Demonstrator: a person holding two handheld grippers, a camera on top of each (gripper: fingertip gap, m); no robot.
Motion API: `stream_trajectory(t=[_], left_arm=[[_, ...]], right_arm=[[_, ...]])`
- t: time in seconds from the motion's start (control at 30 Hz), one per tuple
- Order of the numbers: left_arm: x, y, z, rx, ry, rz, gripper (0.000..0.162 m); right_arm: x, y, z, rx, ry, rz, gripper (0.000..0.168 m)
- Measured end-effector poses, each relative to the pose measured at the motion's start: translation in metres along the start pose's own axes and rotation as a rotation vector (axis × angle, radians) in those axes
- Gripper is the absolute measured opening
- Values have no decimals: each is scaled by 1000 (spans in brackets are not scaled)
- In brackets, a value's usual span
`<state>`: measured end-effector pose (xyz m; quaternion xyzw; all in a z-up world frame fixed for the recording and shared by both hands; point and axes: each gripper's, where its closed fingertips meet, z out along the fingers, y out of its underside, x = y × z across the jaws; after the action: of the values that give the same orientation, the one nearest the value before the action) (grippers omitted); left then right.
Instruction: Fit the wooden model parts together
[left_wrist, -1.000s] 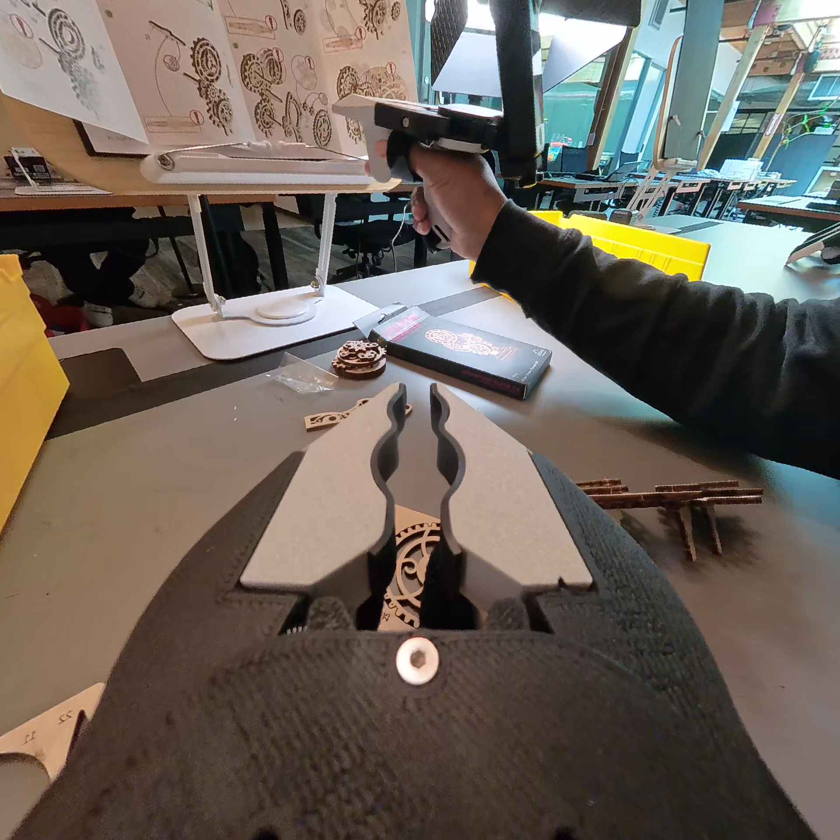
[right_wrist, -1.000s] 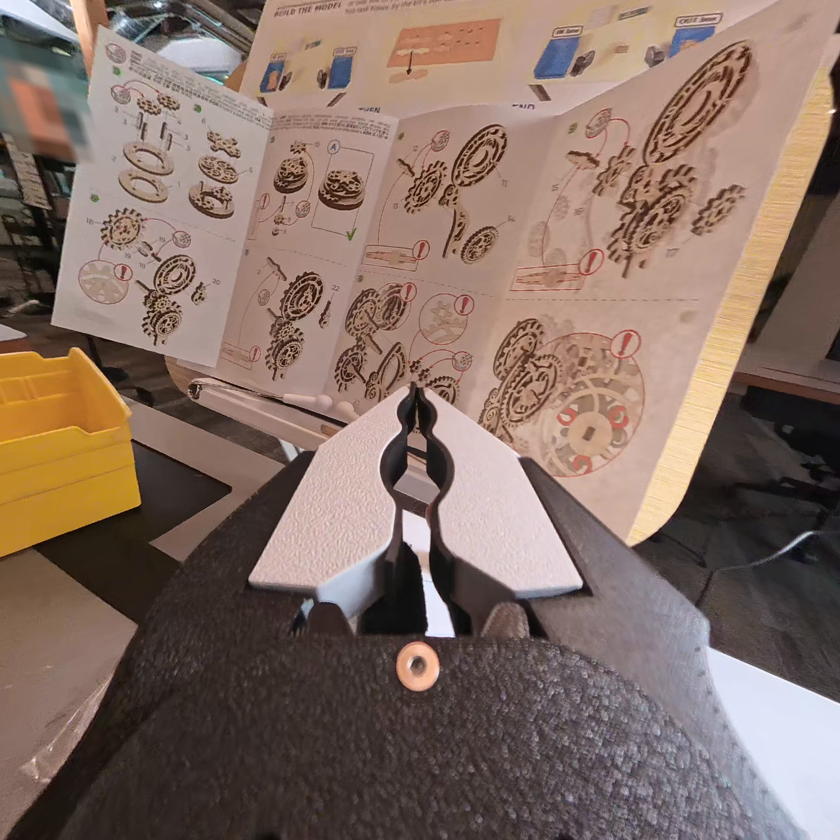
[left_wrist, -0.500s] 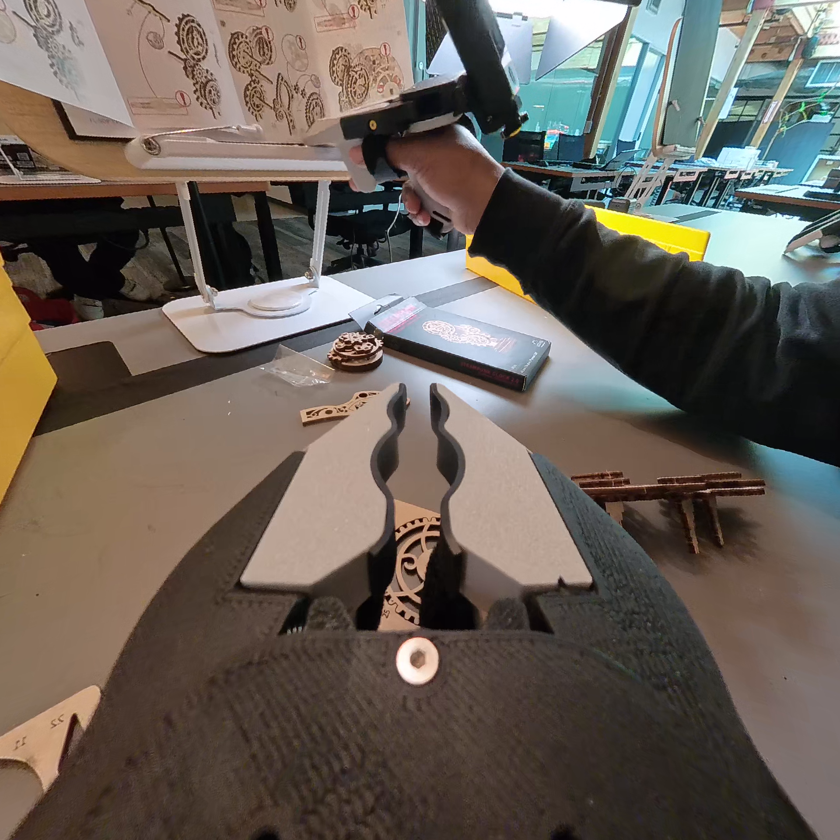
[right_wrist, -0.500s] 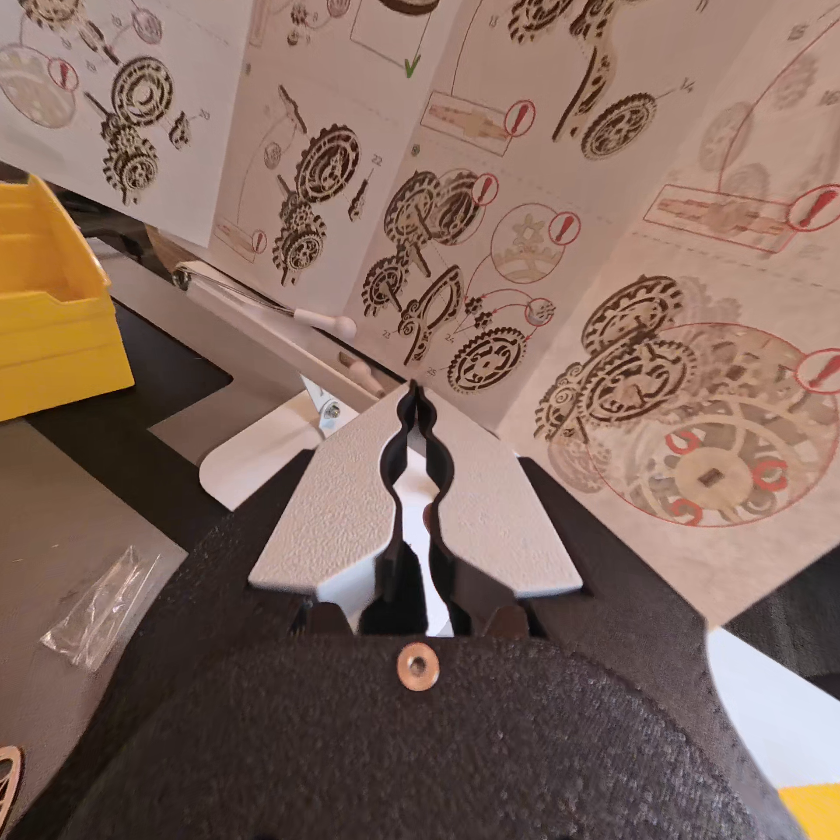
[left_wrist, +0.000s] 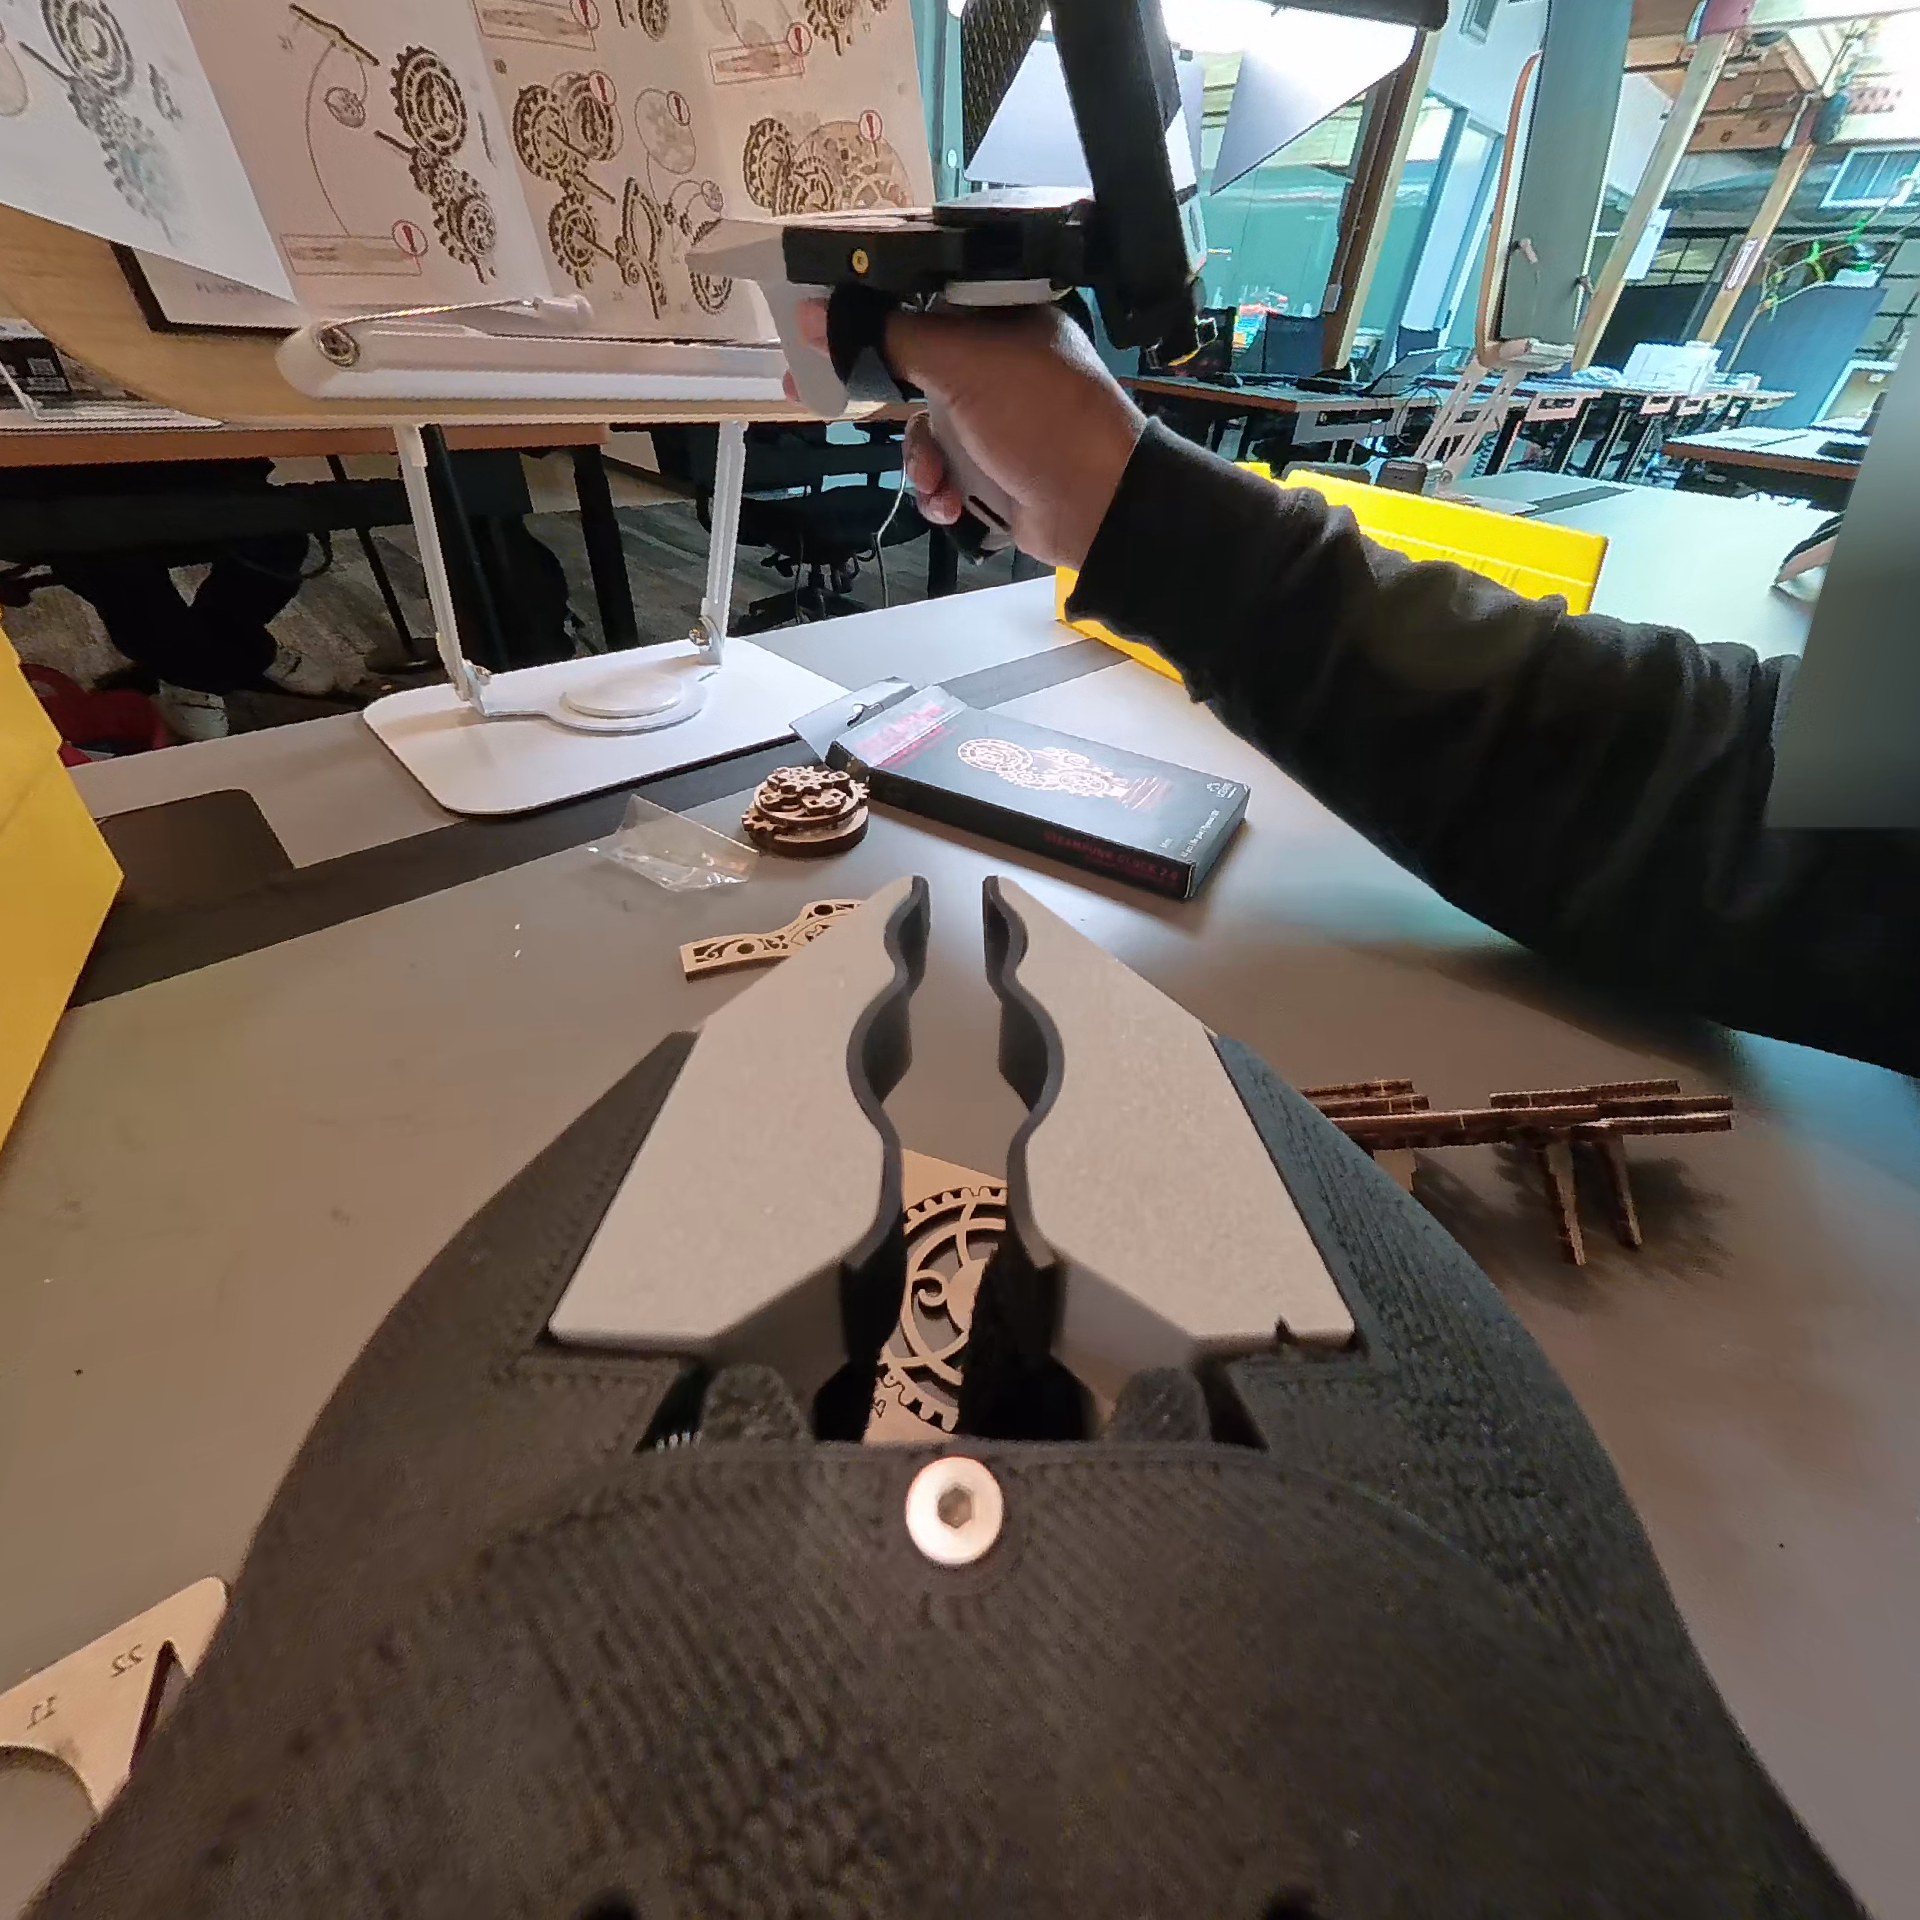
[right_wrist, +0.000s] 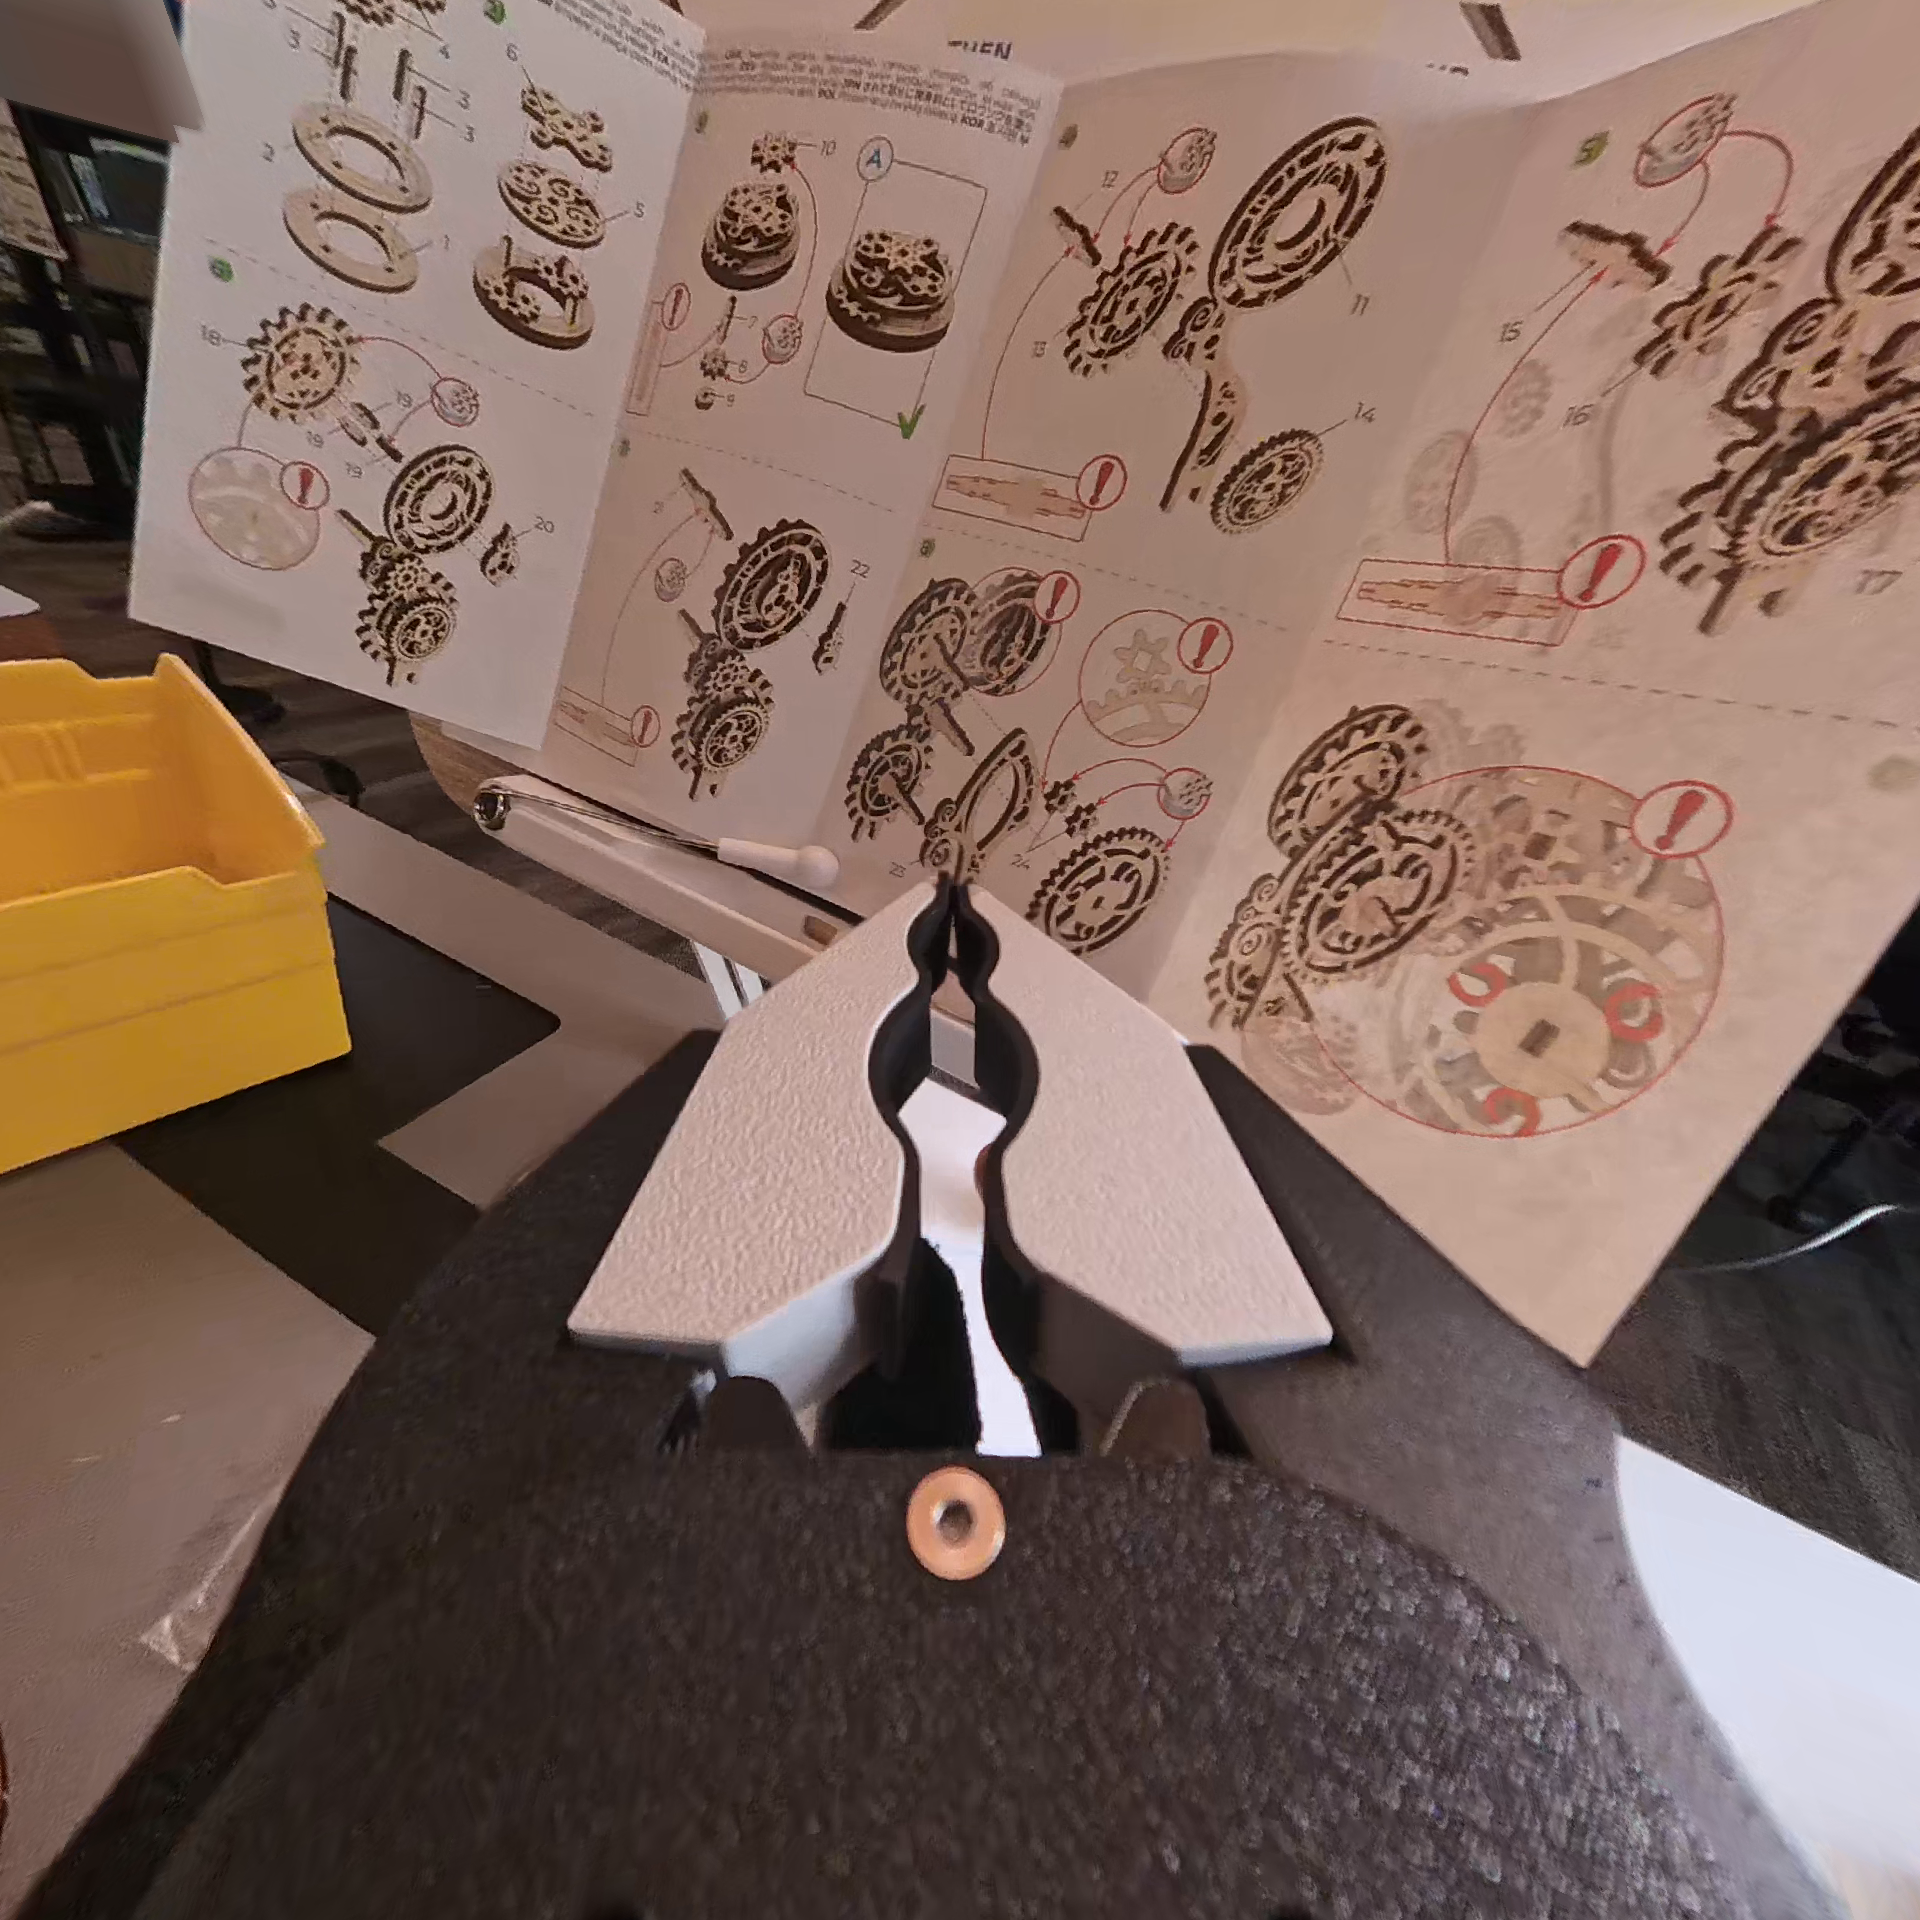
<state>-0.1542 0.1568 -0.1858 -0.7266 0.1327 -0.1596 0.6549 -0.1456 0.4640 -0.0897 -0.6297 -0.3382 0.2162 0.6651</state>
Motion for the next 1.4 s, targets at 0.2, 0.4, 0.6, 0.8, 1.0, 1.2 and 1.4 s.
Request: stream_trajectory(t=[0.2,0.4,0.6,0.8,1.0,1.2,1.4], left_arm=[[-1,0,0,1,-3,4,9],[0,0,0,0,0,-3,9],[1,0,0,-1,3,-2,9],[1,1,0,-1,7,-4,9],[1,1,0,0,6,-6,9],[1,2,0,-3,8,-10,9],[1,2,0,-4,8,-12,9]], right_arm=[[-17,-9,2,65,-7,18,6],[-26,-15,-3,148,-46,24,8],[-23,-1,0,128,-51,49,5],[-20,3,1,122,-36,58,5],[-20,4,2,119,-36,72,5],[-20,3,2,118,-33,61,6],[-20,3,2,117,-33,50,6]])
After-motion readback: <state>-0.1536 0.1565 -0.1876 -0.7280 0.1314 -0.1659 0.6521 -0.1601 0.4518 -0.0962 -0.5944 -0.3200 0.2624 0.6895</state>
